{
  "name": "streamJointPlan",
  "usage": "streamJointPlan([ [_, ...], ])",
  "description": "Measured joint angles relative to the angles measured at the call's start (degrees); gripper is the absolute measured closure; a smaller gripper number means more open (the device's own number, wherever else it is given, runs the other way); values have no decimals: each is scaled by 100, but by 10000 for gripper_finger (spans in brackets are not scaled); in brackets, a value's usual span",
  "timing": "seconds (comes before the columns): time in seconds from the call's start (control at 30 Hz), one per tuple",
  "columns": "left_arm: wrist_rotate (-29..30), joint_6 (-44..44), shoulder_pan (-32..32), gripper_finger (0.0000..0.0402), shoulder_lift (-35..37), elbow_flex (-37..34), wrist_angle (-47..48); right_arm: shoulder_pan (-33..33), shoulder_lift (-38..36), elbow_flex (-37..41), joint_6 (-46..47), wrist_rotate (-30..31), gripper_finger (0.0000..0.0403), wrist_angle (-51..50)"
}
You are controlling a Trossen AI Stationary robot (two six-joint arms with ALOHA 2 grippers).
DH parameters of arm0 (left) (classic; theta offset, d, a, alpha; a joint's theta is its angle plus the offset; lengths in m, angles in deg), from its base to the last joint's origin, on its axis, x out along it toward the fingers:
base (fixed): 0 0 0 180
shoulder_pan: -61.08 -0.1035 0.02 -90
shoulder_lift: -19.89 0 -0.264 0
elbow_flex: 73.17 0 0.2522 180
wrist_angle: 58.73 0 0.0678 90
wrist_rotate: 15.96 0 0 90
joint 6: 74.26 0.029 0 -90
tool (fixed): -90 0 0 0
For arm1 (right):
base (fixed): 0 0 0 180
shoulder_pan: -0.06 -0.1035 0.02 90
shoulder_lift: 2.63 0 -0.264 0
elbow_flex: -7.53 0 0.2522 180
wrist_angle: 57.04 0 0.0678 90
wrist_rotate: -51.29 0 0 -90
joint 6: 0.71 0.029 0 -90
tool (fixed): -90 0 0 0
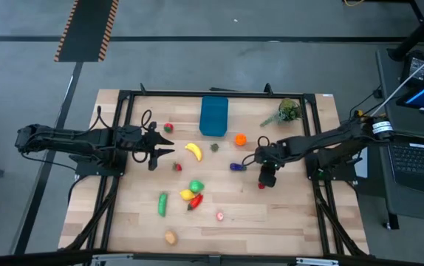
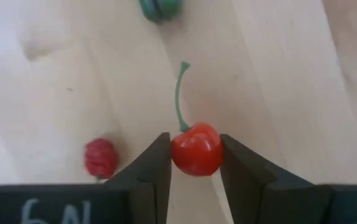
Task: Pick and placing Produce into tupperware
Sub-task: Put the top cherry into the blue bin
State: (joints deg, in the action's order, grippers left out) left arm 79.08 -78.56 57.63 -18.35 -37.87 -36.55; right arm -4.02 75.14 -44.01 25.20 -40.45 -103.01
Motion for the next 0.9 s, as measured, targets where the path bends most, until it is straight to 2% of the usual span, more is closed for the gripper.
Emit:
streamJointPlan([
  [0.1,-1,0,0,278,-1,0,0,0,-312,-1,-4,141,290,-4],
  [0.53,0,186,-1,278,-1,0,-1,2,-2048,-4,-758,1557,290,103],
  [0.77,0,184,0,278,-1,0,-1,2,-2943,23,-1476,1725,290,703],
  [0.9,-1,186,1,278,1,0,-4,12,-3417,529,-1926,1728,290,1606],
])
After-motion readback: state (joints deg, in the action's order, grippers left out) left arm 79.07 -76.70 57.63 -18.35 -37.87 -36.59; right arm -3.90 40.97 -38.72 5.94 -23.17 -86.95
